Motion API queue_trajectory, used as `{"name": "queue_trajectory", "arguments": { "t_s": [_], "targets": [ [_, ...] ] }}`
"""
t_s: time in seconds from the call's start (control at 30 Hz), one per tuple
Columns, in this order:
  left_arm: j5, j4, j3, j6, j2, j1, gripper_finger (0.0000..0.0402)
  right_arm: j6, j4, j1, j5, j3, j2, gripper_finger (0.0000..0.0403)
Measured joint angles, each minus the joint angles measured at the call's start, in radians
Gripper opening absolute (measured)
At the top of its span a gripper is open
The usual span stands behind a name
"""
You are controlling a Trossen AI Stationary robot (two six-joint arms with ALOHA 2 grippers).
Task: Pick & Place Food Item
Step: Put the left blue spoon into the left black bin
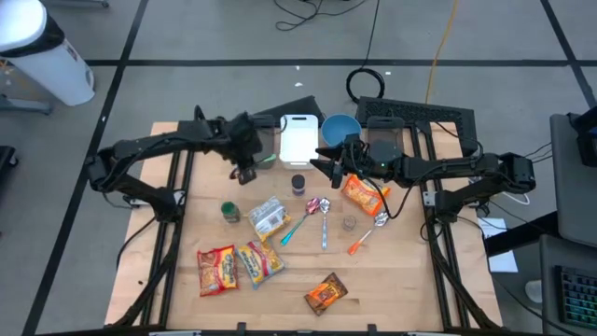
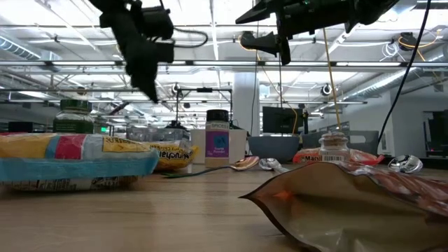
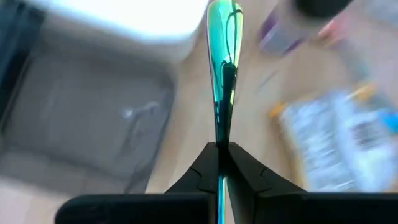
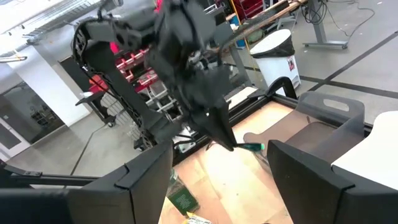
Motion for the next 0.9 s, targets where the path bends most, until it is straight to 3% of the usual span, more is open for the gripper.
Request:
{"name": "queue_trajectory", "arguments": {
  "t_s": [0.3, 0.43, 0.6, 0.73, 0.9],
  "targets": [
    [0.429, 0.005, 0.147, -0.043, -0.001, 0.068, 0.0012, -0.102, -0.013, 0.0, -0.089, 0.022, -0.01, 0.0256],
    [0.625, 0.005, 0.161, -0.084, -0.001, 0.081, 0.001, -0.234, -0.252, 0.003, -0.124, 0.145, -0.008, 0.0256],
    [0.761, 0.003, 0.16, -0.117, -0.001, 0.076, 0.0018, -0.506, -0.506, 0.028, -0.105, 0.321, 0.003, 0.0256],
    [0.881, 0.009, 0.16, -0.147, 0.002, 0.061, 0.001, -0.631, -0.518, 0.034, -0.109, 0.369, 0.005, 0.0256],
    [0.934, 0.071, 0.16, -0.235, 0.003, 0.02, 0.0014, -0.626, -0.496, 0.013, -0.195, 0.389, 0.004, 0.0256]
  ]
}}
